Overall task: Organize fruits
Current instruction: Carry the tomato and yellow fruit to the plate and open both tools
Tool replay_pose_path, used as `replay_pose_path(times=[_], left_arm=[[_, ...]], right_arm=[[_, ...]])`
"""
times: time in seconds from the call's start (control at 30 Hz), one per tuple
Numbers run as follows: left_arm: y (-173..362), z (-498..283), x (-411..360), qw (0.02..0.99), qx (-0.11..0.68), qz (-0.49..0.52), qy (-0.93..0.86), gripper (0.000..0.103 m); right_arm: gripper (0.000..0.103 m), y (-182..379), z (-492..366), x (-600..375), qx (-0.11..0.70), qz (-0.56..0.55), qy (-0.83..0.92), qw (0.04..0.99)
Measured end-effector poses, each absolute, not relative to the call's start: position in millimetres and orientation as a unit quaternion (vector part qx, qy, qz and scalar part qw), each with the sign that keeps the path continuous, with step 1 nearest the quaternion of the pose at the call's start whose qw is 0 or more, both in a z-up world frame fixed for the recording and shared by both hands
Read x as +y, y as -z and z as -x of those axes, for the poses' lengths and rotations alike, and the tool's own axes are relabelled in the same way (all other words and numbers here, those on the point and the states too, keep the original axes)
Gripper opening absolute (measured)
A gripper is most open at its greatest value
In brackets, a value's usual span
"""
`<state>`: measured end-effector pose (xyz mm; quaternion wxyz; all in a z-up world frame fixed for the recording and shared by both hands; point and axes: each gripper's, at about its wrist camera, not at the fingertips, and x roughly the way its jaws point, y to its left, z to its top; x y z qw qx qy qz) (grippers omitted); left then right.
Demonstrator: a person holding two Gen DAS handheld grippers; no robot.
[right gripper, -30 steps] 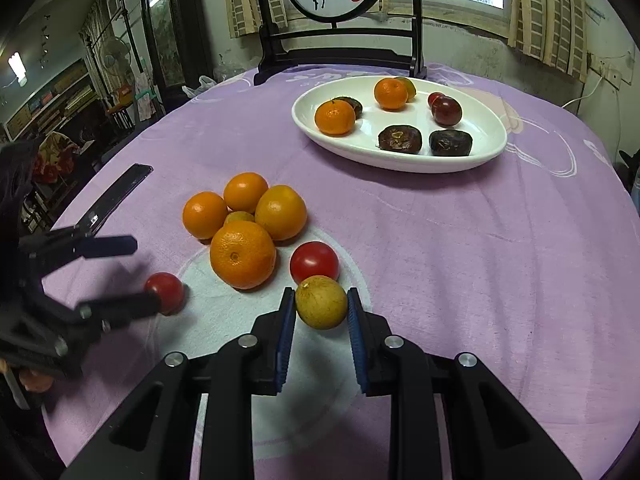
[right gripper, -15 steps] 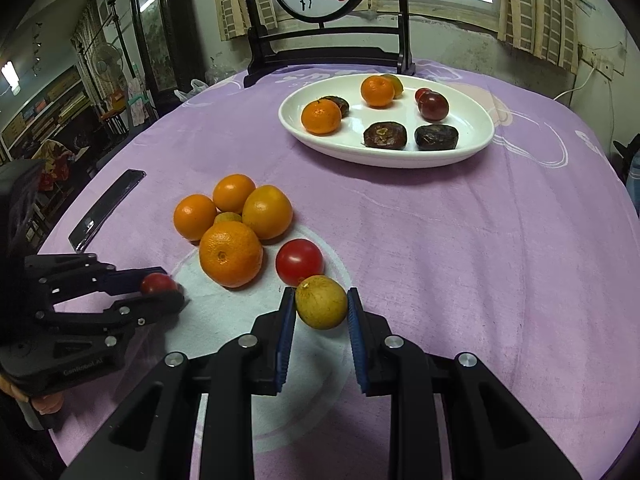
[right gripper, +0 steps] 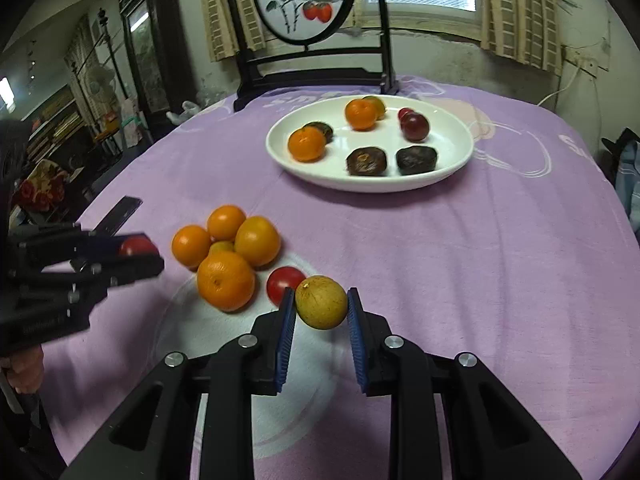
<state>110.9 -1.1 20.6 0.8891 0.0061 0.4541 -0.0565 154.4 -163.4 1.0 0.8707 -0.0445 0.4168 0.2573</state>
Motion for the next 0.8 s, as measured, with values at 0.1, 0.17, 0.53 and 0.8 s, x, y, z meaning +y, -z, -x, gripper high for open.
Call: replay_pose_path(times=[0.1,0.17,0.53,0.8], left_arm=[[-33.7,-138.2,1.8,0.891,0.45,-0.001,0.06,0.027],[-38.4,-155.9,3.0,0.891,0.45,0.007,0.061,0.028],[-33.0,-270.2,-0.3,0.887,0.458,0.023,0.043,0.028],[-6.7,-311.8,-5.1,0.878,0.478,0.019,0.024,0.029]], right_arm=[[0.026,-12.0,-159.6,-168.1,0.411,0.026,-0.257,0.874],[0.026,-19.0,-167.7,-168.6,0.409,0.025,-0.258,0.875],[0.026,-34.9,-265.9,-152.6,0.393,0.036,-0.24,0.887],[0.027,-7.5,-323.3,-142.7,0.416,0.01,-0.234,0.879]])
